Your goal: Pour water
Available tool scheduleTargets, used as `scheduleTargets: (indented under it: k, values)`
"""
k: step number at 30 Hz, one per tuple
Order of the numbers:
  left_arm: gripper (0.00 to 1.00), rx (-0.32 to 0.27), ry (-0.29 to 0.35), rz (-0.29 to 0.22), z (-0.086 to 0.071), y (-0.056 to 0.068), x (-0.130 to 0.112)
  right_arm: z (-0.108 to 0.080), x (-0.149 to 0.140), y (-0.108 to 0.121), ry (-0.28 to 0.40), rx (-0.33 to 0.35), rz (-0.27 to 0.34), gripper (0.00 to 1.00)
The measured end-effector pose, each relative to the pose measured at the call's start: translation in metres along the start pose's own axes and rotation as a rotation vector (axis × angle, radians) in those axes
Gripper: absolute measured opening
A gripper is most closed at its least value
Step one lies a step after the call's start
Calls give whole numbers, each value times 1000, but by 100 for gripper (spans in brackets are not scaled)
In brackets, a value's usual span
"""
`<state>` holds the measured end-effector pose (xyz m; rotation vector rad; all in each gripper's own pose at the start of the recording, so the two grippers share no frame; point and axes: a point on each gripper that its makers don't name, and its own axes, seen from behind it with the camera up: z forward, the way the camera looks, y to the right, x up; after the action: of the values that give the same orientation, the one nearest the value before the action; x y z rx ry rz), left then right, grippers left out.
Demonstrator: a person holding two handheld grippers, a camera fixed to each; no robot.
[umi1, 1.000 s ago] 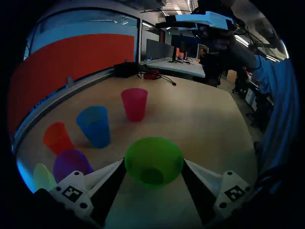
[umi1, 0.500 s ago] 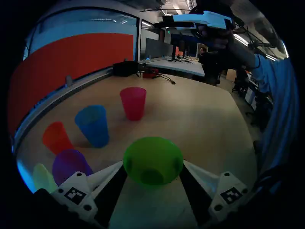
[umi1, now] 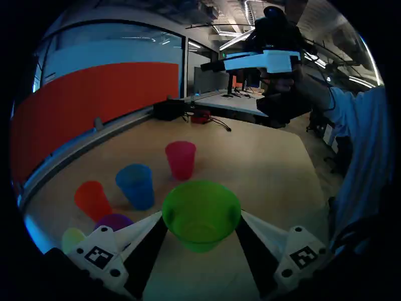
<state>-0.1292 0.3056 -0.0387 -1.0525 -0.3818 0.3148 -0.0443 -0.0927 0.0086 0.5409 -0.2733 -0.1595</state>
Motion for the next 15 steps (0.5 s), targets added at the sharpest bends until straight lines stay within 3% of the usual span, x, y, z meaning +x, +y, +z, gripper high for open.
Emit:
scheduleTargets:
  k: [15]
  values:
    - [86,68,104,-18,-40,-21,41,15,-14,-9,-29,20,-15,99]
